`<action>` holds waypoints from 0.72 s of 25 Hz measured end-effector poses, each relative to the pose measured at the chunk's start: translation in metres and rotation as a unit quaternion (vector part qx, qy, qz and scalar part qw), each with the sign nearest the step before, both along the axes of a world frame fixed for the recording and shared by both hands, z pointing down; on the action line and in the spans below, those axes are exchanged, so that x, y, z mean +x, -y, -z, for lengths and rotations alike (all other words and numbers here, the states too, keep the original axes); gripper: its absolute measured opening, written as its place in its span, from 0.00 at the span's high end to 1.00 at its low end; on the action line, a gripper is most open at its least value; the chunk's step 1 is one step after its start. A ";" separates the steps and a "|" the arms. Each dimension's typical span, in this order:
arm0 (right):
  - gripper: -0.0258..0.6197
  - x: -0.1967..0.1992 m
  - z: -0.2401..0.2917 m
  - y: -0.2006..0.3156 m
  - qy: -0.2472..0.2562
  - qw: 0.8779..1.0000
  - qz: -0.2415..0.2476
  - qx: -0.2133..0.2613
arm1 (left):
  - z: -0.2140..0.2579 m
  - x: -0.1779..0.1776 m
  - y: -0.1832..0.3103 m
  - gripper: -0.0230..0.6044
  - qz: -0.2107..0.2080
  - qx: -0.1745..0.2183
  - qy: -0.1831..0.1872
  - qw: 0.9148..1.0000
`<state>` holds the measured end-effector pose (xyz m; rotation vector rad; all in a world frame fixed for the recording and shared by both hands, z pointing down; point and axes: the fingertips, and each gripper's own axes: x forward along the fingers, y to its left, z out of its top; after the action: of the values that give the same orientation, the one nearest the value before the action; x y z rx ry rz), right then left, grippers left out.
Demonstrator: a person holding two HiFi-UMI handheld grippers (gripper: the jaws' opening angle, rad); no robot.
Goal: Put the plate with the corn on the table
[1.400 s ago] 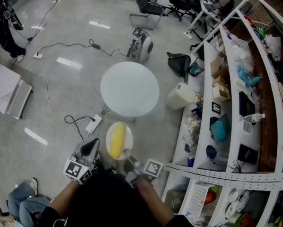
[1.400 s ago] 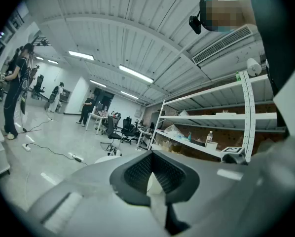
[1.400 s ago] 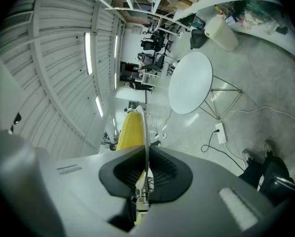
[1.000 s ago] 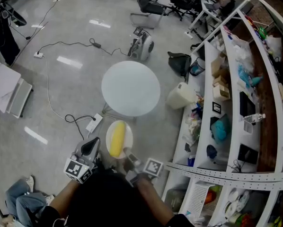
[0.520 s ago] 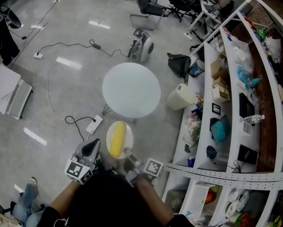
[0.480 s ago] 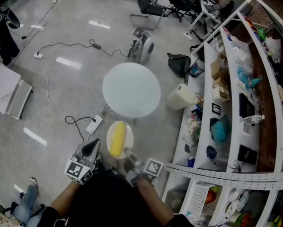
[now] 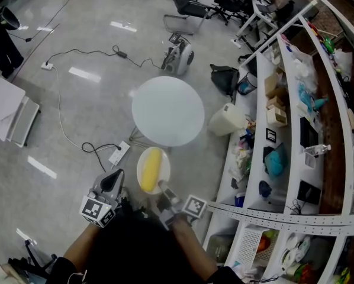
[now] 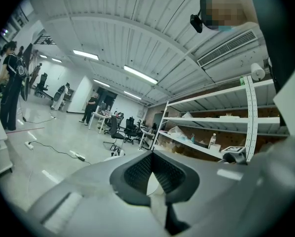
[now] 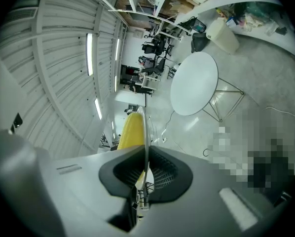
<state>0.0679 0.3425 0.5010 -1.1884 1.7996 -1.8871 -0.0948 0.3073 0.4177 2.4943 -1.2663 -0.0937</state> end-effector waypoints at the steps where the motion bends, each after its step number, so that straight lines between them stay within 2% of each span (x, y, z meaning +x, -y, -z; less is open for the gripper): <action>1: 0.91 -0.002 -0.001 0.001 -0.001 1.000 -0.001 0.000 | -0.001 -0.003 0.002 0.96 -0.001 0.000 0.001 1.000; 9: 0.91 -0.022 -0.004 0.013 -0.004 1.000 -0.013 0.004 | 0.002 -0.017 0.017 0.96 -0.019 0.009 -0.011 1.000; 18: 0.91 -0.022 0.006 0.036 0.013 1.000 -0.018 0.018 | 0.003 -0.006 0.035 0.96 -0.031 0.014 -0.007 0.999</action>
<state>0.0463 0.3062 0.4947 -1.1700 1.7783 -1.8345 -0.1004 0.2725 0.4147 2.5496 -1.1874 -0.1139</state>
